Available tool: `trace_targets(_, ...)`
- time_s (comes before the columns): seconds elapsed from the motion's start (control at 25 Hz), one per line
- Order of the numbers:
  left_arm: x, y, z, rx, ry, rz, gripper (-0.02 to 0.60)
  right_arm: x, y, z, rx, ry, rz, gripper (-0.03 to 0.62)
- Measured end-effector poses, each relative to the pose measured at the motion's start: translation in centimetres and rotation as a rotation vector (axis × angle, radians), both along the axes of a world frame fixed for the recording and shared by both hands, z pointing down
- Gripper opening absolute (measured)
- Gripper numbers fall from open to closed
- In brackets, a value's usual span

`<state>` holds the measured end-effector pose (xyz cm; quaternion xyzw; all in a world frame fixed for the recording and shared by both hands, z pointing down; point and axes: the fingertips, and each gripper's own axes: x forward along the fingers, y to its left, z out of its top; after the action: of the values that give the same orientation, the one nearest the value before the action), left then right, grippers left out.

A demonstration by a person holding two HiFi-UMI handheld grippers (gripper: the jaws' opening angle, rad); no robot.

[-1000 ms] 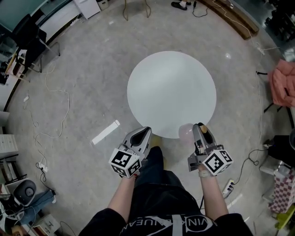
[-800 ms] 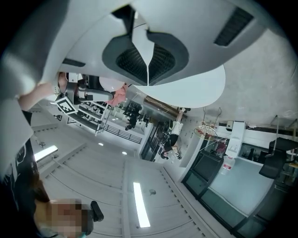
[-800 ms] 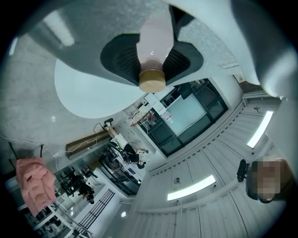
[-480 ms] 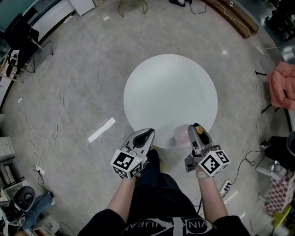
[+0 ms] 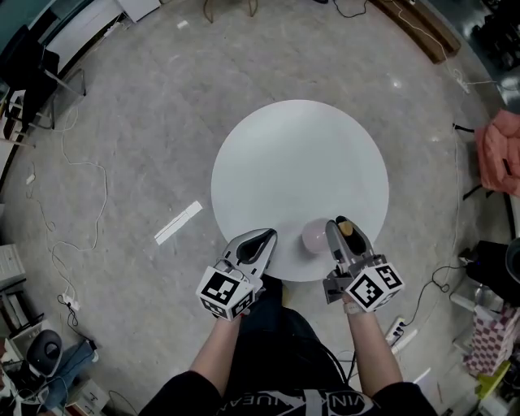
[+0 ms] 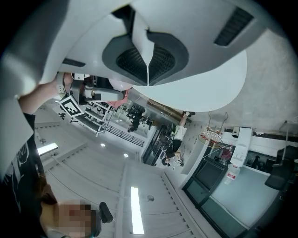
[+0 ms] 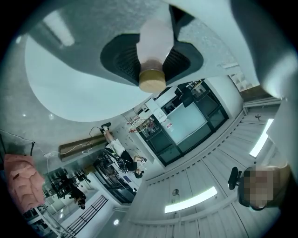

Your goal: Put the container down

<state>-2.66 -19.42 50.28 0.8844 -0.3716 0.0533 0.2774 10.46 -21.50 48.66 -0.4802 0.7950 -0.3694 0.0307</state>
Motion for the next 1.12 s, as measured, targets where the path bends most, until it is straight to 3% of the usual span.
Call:
trace_targets(0.28,1.4,-1.9,1.1,-0.007,-0.005,0.018,0.015,-0.5,-2.8,1.4,0.023,0.032,-0.031,0.133)
trace_targets(1.12,1.6,-4.7,3.0,0.017,-0.051,0.048,0.015,-3.1,-6.8,3.5,0.136,0.269,-0.171,0.133)
